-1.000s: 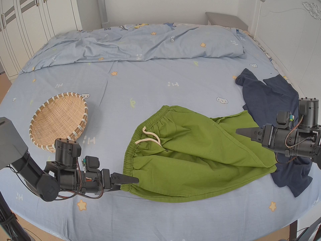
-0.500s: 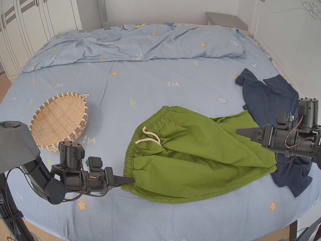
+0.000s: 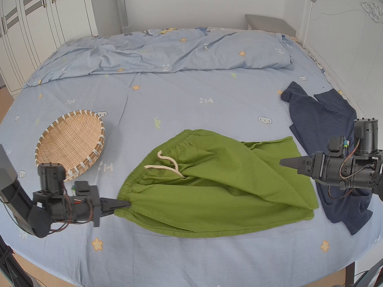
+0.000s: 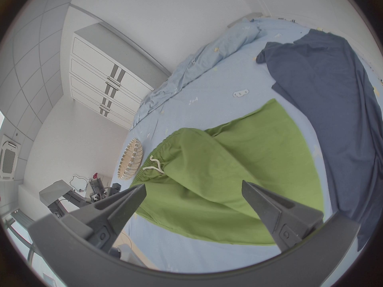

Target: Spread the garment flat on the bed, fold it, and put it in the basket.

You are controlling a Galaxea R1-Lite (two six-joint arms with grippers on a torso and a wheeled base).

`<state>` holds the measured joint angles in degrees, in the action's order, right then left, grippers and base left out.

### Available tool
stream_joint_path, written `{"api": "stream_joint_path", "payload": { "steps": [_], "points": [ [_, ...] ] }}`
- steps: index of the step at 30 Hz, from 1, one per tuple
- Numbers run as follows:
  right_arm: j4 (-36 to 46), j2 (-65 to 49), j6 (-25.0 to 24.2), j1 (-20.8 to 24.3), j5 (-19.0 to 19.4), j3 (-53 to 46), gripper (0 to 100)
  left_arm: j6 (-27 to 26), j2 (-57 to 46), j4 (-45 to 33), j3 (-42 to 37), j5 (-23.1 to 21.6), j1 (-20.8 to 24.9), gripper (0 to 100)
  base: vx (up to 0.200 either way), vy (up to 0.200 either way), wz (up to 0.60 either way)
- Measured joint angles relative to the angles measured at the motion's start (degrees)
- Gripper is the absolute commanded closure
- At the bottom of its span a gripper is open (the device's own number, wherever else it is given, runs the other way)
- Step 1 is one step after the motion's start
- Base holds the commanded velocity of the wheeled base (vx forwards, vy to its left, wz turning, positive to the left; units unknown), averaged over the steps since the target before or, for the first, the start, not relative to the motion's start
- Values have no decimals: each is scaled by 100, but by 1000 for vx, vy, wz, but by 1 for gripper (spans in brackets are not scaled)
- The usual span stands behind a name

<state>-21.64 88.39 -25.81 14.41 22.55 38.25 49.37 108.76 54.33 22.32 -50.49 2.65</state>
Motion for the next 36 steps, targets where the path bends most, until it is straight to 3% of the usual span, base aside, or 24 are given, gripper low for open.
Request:
{"api": "stream_joint_path", "payload": {
  "steps": [5,8,11,17,20,27,36],
  "points": [
    [379,-6,-29,24,194,52,0,38,-612,-41,-562,-918,-1111,100,0,0,0],
    [605,-13,-38,24,262,59,0,-154,-859,-63,-934,-1185,-1559,100,0,0,0],
    [880,-22,-30,2,290,20,0,-745,-1014,-69,-1240,-1268,-1802,100,0,0,0],
    [1163,-5,173,-80,306,-238,0,-2026,-905,-52,-1643,-1290,-1896,100,0,0,0],
    [1172,88,580,-236,319,-422,0,-2302,-741,-39,-1740,-1276,-1902,100,0,0,0],
    [1185,417,775,-650,336,-651,0,-2442,-488,-26,-1825,-1232,-1898,100,0,0,0],
    [1185,728,939,-752,443,-855,0,-2450,-389,-22,-1814,-1226,-1898,100,0,0,0]
  ]
}}
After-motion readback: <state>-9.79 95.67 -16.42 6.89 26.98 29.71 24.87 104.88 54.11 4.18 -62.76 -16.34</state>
